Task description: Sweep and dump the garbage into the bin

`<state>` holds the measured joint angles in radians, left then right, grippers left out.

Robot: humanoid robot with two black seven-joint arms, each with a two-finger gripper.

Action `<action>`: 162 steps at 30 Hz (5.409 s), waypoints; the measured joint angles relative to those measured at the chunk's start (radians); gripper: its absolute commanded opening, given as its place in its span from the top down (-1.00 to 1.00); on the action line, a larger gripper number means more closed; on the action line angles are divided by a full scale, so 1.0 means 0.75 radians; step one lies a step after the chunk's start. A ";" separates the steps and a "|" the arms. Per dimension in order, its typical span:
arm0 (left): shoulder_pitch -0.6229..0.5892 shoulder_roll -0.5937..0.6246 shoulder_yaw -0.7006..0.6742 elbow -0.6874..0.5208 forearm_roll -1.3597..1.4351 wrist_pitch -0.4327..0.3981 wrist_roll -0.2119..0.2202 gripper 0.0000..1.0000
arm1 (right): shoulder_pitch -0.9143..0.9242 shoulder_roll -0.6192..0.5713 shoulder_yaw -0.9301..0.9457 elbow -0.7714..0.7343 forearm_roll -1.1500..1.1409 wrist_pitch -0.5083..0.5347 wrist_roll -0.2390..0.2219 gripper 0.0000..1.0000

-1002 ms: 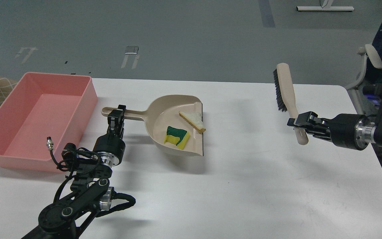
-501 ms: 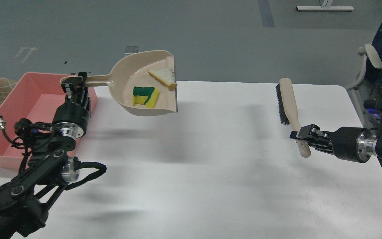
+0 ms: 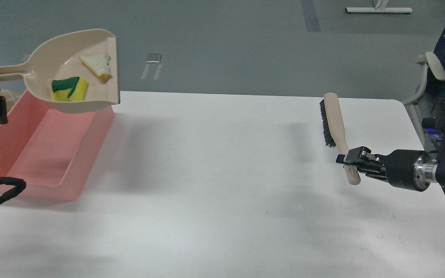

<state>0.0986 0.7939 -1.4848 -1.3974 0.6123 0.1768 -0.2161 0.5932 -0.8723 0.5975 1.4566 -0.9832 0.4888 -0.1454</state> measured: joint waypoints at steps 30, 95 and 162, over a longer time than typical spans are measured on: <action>0.063 0.276 -0.031 0.299 0.934 0.110 -0.355 1.00 | -0.024 0.042 -0.005 0.014 -0.002 0.000 0.000 1.00; -0.394 -0.749 0.780 0.244 0.827 0.416 0.064 1.00 | -0.050 0.029 -0.009 0.007 -0.004 0.000 0.001 1.00; -0.123 -0.465 0.831 0.005 0.738 0.067 -0.153 -0.95 | -0.182 0.004 0.020 0.031 -0.003 0.000 -0.003 -0.87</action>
<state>0.0061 0.4449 -0.8614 -1.3935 1.1661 0.2273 -0.3307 0.4568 -0.8696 0.6125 1.4799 -0.9856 0.4885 -0.1478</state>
